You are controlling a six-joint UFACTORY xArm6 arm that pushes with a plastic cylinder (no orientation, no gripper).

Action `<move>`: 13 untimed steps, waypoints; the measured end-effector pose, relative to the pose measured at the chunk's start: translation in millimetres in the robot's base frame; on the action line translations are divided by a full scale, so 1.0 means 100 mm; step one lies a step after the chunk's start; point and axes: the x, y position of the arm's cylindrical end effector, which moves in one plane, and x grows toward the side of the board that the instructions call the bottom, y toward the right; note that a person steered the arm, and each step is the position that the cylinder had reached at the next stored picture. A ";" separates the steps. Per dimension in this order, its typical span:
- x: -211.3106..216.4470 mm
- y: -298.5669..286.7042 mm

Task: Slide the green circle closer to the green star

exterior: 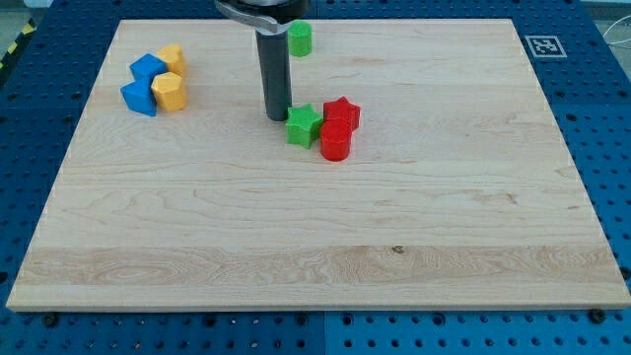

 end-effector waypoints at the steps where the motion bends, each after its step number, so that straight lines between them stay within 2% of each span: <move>1: 0.04 0.00; 2: 0.02 0.00; 3: -0.45 -0.20; 5: -1.72 -0.69; 6: -1.92 -0.39; 10: -1.54 0.23; 13: -1.47 0.75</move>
